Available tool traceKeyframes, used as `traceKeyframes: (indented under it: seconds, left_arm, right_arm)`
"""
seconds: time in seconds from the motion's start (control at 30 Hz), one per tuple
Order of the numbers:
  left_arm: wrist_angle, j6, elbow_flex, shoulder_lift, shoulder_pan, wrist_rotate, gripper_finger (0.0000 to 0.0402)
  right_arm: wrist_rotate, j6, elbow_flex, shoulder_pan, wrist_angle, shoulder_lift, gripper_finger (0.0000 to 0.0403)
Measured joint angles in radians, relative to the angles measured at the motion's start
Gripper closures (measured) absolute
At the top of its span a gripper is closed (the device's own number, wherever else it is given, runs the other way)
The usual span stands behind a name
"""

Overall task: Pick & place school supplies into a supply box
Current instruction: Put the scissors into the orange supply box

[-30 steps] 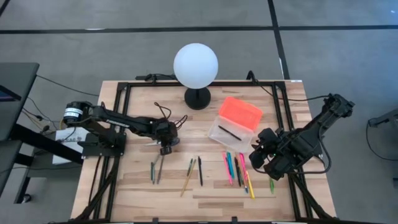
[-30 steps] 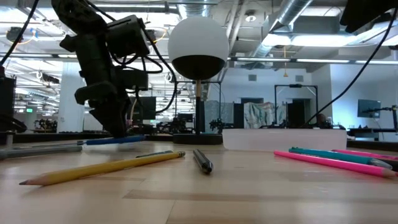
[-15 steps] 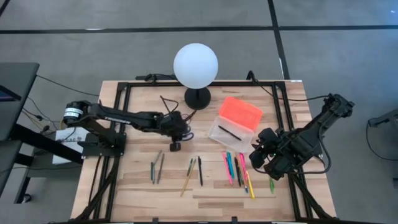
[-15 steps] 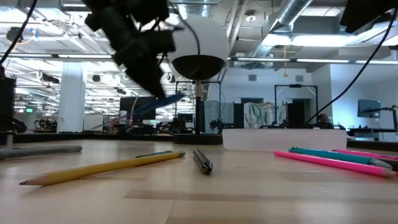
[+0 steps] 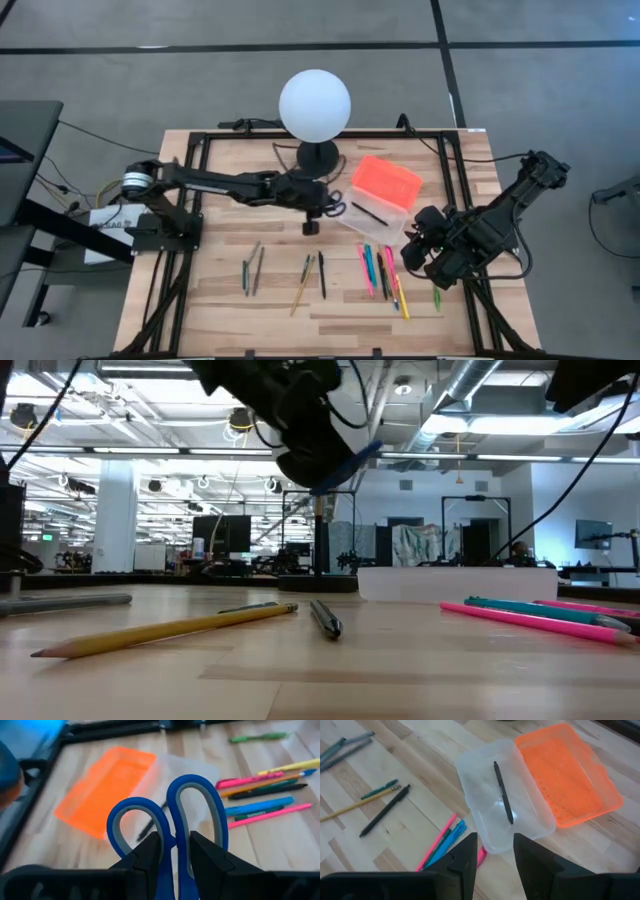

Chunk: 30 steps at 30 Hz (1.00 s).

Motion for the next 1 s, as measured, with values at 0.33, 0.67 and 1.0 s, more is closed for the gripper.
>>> traceKeyframes:
  seconds: [0.33,0.67,1.0]
  left_arm:
    - [0.009,0.006,0.309,0.268,-0.009,0.071,0.0318]
    - [-0.047,0.039,0.593,0.494,-0.008,0.13,0.0319]
    - [-0.136,0.114,0.697,0.593,-0.006,0.09,0.0319]
  right_arm:
    - [0.01,0.0,0.0,0.02,0.028,0.0,0.0285]
    - [0.01,0.028,0.0,0.079,0.042,0.0,0.0285]
    - [0.01,0.035,0.0,0.123,0.056,0.0,0.0285]
